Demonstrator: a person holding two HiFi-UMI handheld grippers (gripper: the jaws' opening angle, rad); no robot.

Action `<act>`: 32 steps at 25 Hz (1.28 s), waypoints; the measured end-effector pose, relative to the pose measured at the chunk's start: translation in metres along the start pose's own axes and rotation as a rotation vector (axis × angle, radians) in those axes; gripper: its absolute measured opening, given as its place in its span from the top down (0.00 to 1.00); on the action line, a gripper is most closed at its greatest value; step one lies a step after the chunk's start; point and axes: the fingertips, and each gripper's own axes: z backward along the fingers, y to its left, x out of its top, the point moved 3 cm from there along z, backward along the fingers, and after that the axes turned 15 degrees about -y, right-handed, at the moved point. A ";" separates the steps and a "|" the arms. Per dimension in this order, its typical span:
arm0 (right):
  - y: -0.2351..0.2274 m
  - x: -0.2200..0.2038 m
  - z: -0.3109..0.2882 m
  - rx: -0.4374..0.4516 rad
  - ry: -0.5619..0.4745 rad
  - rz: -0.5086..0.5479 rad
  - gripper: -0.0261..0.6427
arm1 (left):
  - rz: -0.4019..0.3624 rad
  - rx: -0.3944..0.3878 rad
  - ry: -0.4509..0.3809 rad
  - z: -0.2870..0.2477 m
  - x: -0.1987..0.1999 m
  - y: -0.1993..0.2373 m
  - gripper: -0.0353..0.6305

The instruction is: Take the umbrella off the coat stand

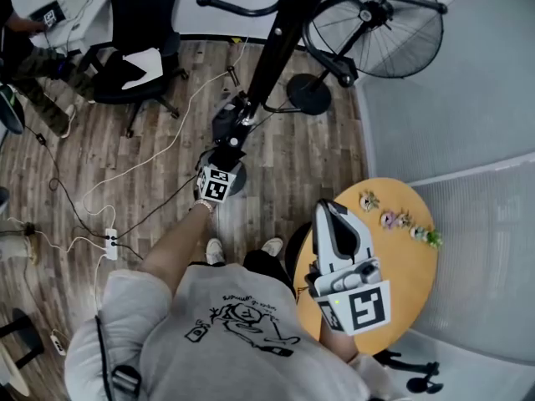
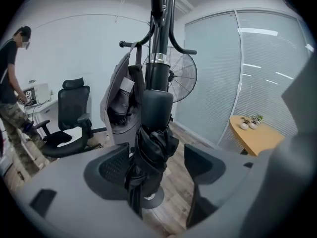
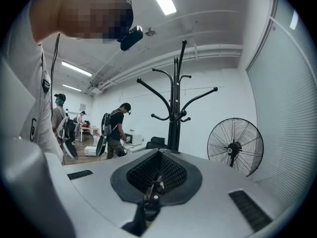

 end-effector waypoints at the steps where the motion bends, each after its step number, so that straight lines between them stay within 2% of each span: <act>1: -0.002 -0.001 0.000 -0.004 0.002 0.001 0.94 | -0.007 0.001 0.004 -0.002 0.000 0.001 0.44; 17: -0.026 -0.012 -0.003 -0.057 0.015 0.002 0.94 | -0.046 -0.015 0.027 -0.042 -0.008 0.004 0.44; 23: -0.031 -0.012 -0.008 -0.069 0.000 0.007 0.94 | -0.066 0.002 0.033 -0.044 -0.008 0.010 0.59; 32: -0.025 -0.008 -0.013 -0.051 -0.023 0.008 0.94 | -0.084 -0.037 0.004 -0.030 0.004 0.005 0.63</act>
